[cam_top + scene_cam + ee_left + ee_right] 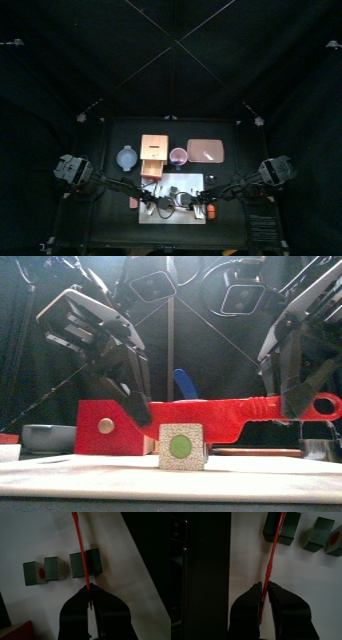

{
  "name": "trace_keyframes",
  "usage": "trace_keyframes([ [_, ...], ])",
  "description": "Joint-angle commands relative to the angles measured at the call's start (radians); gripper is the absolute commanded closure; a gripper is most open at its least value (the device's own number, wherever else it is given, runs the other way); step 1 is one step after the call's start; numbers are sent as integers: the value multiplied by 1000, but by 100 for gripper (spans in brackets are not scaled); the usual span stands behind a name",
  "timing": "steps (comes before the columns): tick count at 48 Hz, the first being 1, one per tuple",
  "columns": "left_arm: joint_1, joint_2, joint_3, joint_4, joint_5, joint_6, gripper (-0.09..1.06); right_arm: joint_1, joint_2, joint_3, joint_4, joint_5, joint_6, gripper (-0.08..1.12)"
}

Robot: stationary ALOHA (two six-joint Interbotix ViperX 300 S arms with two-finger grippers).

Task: Place sushi on board then cut the sushi with the knife then place the pieces on the plate
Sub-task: Cut the sushi into 4 pieces

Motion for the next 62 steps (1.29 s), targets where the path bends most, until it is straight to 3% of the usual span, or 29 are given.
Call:
trace_keyframes([
  [1,3,-11,-21,-8,-2,5,61,17,-28,-43,5,-6,-8,58],
  [9,3,-66,-21,-6,9,6,61,17,-84,-46,5,26,-6,58],
  [21,21,-195,-15,97,14,6,59,12,-212,-28,3,101,-6,58],
  [24,40,-225,-6,120,11,5,58,11,-244,-14,5,117,-5,58],
  [31,77,-250,5,144,-5,5,52,-5,-308,25,14,127,-5,58],
  [38,89,-241,8,169,-46,5,36,-38,-345,41,20,130,-5,58],
  [49,92,-249,26,170,-98,5,13,-83,-359,61,17,140,-6,58],
  [55,92,-268,31,172,-135,5,11,-110,-370,84,48,164,2,58],
  [62,98,-302,54,178,-181,6,11,-140,-422,115,176,206,23,58],
])
